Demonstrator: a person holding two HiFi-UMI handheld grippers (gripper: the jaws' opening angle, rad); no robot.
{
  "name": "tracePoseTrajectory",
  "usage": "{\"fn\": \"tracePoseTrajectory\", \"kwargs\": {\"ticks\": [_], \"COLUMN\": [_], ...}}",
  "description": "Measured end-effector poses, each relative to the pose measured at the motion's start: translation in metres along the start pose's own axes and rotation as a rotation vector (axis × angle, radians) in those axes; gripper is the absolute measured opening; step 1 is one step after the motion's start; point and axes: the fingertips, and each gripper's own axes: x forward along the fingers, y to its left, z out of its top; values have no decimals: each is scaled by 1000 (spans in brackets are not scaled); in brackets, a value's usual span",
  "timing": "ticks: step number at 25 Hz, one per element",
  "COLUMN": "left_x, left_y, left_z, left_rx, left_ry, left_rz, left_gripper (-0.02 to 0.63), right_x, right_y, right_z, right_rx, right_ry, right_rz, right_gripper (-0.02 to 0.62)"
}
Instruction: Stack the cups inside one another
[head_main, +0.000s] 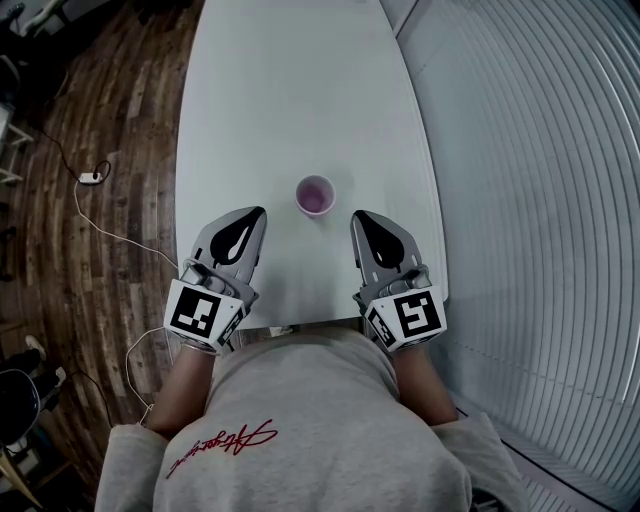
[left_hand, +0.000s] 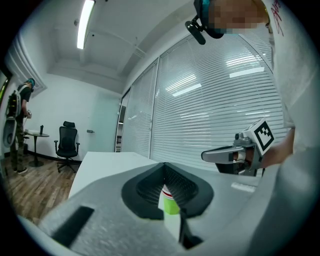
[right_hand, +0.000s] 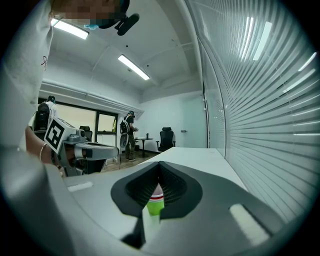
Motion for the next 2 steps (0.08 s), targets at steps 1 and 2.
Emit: {"fn": "tracePoseTrajectory", "kwargs": {"ticks": [1, 2], "left_x": [0, 1], "left_y": [0, 1], "left_z": [-1, -1], "left_rx": [1, 2], "left_ry": [0, 0], "left_rz": [0, 0], "left_gripper": [-6, -6], "right_x": [0, 1], "right_y": [0, 0], "right_z": [-1, -2], "right_rx": [-2, -5], "right_ry": [0, 1], "right_rz": [1, 2], "right_gripper": [-2, -2]}}
